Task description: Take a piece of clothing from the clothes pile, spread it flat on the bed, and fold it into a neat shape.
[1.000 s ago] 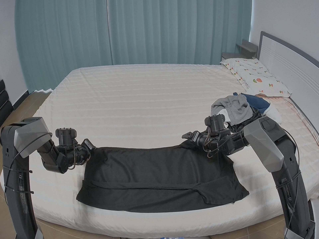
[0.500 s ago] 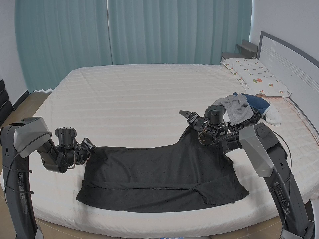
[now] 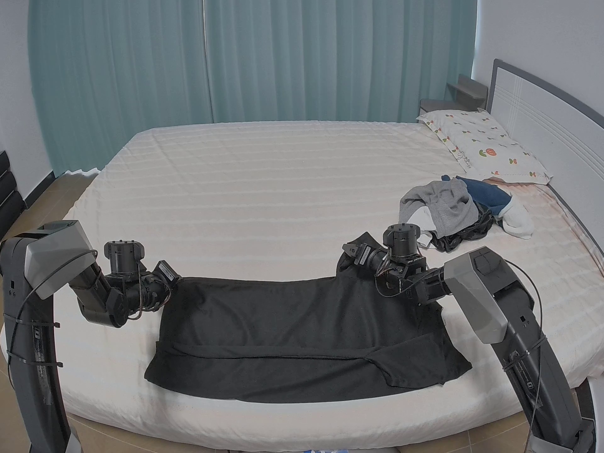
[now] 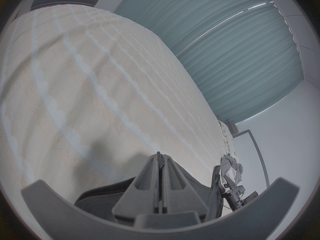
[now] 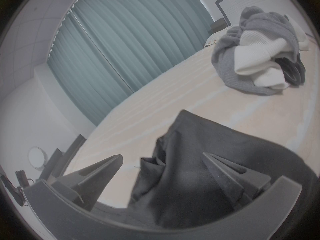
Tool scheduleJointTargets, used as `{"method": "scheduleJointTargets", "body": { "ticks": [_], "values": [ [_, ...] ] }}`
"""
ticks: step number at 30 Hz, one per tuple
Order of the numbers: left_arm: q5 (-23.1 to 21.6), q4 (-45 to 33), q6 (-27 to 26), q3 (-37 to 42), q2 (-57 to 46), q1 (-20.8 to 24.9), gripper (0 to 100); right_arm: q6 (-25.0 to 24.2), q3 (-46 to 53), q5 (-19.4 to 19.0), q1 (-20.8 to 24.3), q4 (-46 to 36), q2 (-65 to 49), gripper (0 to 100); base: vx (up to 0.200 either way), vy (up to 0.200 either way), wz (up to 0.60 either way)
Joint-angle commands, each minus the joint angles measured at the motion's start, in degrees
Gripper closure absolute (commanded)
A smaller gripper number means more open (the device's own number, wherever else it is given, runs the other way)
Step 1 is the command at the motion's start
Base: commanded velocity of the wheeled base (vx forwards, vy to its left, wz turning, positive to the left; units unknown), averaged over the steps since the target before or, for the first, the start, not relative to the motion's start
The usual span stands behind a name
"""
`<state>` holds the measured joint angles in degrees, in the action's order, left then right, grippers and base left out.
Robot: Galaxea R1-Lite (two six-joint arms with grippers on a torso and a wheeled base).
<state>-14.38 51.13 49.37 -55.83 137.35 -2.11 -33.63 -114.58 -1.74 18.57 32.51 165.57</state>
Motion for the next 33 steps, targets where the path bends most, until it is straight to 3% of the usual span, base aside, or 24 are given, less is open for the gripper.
{"method": "scheduleJointTargets", "body": {
  "ticks": [1, 12, 17, 22, 33],
  "values": [
    [0.0, 0.0, 0.0, 0.0, -0.1, -0.1, 100, 0.3, 0.0, 0.6, -0.5, -0.3, 0.6, 0, 0.0, 0.0, 0.0],
    [0.0, -0.1, 0.0, 0.1, -0.6, -0.1, 100, 0.4, 3.7, 1.5, -4.7, -1.1, -7.6, 0, 0.0, 0.0, 0.0],
    [-0.1, -0.1, 0.0, 0.1, -0.6, -0.1, 100, 0.5, 11.0, -1.5, -8.0, -1.7, -11.0, 0, 0.0, 0.0, 0.0],
    [-0.1, -0.1, 0.0, 0.1, -0.5, -0.1, 100, 0.5, 17.9, -7.0, -10.9, -2.4, -12.8, 0, 0.0, 0.0, 0.0],
    [-1.0, 0.1, 0.0, 0.7, -0.6, -0.1, 100, 0.5, 17.4, -7.6, -10.7, -1.7, -9.9, 0, 0.0, 0.0, 0.0]
  ]
}}
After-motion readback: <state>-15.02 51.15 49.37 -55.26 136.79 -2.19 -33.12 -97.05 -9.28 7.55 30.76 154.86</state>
